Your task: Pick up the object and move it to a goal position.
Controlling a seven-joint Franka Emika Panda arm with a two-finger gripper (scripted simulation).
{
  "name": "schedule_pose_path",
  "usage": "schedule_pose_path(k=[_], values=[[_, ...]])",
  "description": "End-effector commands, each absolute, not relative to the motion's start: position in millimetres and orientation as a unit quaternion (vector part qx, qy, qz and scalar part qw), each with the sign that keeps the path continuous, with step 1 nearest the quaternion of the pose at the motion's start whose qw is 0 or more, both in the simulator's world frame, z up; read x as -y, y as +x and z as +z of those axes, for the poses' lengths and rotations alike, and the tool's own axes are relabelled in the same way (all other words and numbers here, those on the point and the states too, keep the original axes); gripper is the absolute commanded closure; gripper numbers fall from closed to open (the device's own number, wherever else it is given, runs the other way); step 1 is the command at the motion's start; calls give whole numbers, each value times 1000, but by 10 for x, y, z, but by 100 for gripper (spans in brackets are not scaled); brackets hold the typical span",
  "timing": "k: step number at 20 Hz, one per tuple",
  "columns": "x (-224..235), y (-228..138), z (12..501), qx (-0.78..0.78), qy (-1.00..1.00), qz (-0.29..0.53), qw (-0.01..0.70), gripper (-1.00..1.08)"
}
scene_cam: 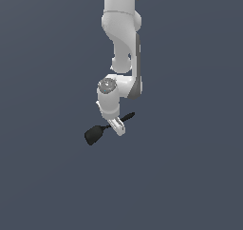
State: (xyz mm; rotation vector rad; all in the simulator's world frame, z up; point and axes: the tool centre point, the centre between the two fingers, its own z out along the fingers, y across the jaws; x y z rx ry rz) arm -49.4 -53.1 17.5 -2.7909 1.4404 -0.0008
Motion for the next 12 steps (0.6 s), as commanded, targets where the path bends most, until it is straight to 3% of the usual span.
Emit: schedule_pose_path(k=[1,12], values=[[538,-498,169,-459,-888,0,0,108],[382,-484,396,-459,-888,0,1,108]])
